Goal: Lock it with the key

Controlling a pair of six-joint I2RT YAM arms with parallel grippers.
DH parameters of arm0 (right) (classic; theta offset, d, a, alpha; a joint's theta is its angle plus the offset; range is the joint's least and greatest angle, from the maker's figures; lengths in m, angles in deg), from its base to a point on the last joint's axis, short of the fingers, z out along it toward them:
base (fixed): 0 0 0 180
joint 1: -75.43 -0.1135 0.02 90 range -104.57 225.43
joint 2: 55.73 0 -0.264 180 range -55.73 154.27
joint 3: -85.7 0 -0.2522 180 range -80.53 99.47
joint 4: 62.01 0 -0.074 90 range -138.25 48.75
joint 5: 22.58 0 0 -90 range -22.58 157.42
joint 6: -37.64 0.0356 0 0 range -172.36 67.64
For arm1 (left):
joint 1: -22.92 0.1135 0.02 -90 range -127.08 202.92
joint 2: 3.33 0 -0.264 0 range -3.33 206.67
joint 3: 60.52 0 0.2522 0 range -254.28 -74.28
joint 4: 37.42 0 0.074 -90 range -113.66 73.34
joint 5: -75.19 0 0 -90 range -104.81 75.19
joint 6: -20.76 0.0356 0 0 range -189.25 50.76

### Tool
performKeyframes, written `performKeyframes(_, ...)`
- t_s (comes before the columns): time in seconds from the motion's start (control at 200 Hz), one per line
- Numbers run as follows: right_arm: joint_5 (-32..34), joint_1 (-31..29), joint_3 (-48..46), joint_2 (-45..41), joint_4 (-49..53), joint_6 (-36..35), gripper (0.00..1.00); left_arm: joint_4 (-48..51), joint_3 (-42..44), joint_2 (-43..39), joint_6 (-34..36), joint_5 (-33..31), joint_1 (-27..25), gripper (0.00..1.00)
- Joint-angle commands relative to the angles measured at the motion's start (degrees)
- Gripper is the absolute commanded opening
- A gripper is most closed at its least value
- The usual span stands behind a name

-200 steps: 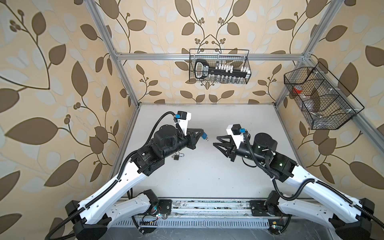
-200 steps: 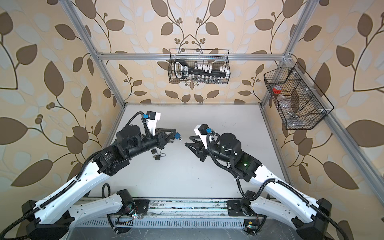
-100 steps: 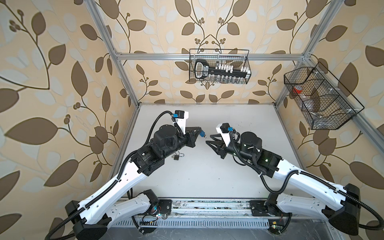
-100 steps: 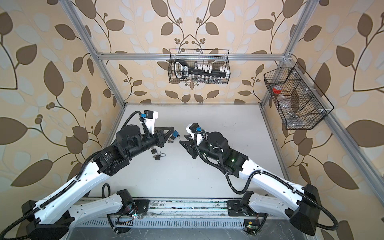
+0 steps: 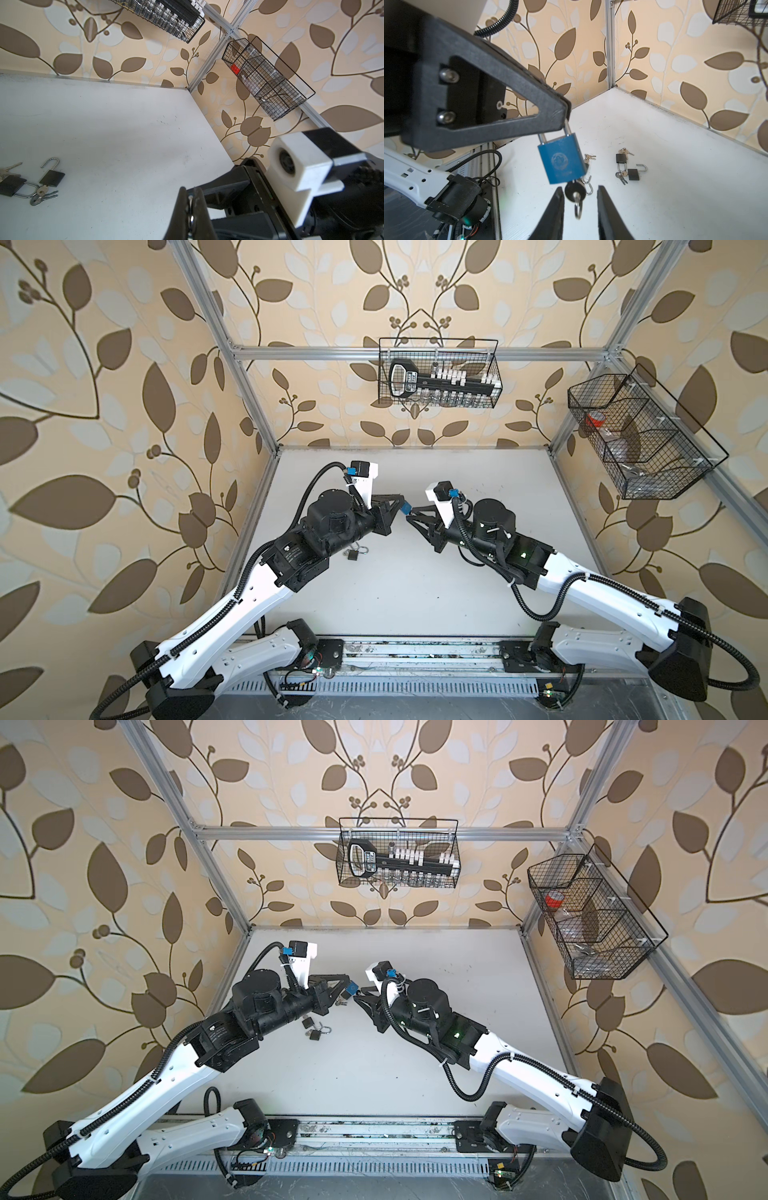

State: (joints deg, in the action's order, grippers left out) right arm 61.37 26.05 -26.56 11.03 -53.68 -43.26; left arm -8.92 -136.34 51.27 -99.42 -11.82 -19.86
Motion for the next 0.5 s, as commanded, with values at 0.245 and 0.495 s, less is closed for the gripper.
performKeyframes(0.245,0.3,-0.3,0.5,-1.1,-1.0,0.7,0.10,-3.7,-1.6,0.1,-0.9,1.3,-0.3,0.00)
performKeyframes(0.495,1.2,-0.2,-0.6,-2.5,-0.4,0.6,0.00,-3.7,-1.8,0.1,-0.8,1.3,-0.2,0.00)
